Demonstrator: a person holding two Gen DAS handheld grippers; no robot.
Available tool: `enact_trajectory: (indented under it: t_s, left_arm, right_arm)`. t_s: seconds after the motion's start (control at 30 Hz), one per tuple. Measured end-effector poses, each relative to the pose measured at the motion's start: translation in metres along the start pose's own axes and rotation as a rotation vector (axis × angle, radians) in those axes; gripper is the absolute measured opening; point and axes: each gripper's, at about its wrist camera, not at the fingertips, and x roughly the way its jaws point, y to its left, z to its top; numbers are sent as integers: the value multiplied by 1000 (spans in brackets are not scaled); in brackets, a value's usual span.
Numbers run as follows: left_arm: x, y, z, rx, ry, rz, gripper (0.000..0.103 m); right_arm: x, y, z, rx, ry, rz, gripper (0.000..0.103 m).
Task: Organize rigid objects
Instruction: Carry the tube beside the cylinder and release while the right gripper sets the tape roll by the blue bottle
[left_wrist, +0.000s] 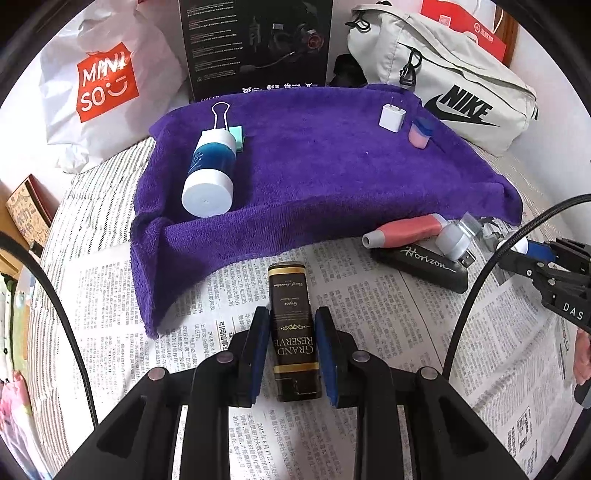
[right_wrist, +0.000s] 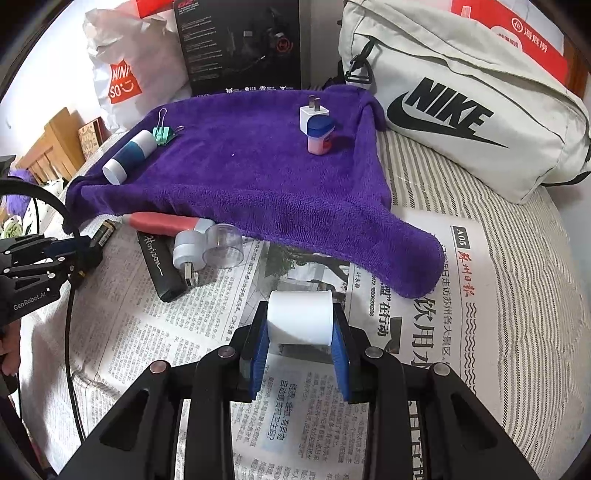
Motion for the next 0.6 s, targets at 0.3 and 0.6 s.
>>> enact_trajectory:
  t_s: [0.3,0.6]
  left_arm:
    - [-3,5,2,-29,17,-32,22]
    - [-27,4,3,-12,-25,-29,22]
  right_arm:
    - [1,-2,0,10,-10,7,31]
    - [-23,-4,9,0,-62,27,31]
